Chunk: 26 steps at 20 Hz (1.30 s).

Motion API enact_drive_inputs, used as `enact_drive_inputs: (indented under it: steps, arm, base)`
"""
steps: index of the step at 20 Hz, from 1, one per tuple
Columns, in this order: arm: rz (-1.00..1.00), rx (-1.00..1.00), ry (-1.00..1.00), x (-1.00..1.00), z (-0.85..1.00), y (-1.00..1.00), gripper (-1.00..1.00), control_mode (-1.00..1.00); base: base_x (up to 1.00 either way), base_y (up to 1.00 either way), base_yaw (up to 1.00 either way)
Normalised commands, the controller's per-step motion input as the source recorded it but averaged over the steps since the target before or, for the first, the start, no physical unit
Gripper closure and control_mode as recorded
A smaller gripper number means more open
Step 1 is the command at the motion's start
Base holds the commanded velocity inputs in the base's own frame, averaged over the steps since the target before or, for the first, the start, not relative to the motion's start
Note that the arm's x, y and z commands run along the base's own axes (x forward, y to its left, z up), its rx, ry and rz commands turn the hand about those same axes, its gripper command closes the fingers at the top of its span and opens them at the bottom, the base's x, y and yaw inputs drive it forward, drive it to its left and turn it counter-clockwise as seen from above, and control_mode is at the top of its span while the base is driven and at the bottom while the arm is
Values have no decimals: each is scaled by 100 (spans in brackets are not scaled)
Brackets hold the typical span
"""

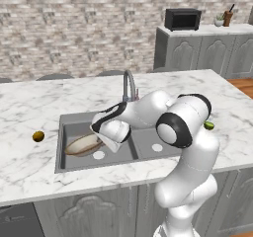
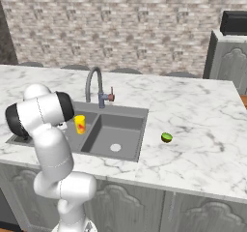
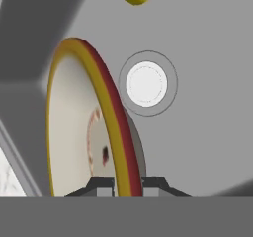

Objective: Remove the kiwi and lemon from the sink. Then move the bowl and cup from the counter to the sink for washing.

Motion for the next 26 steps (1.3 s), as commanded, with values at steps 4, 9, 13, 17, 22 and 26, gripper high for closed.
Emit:
enact_drive_inputs:
  steps: [4, 9, 13, 17, 22, 26]
  arm:
    - [0, 0, 2, 8, -11, 5, 100, -100]
    - [0, 0, 2, 7, -12, 4, 100, -100]
    - [0, 0, 1, 7, -11, 5, 100, -100]
    - [0, 0, 0, 7, -11, 5, 100, -100]
    - [0, 0, 0, 7, -10, 5, 100, -100]
    - [0, 0, 0, 7, -10, 5, 100, -100]
  base:
    - [0, 0, 0]
    - [0, 0, 0]
    - [0, 0, 0]
    - [0, 0, 0]
    - [0, 0, 0]
    - [0, 0, 0]
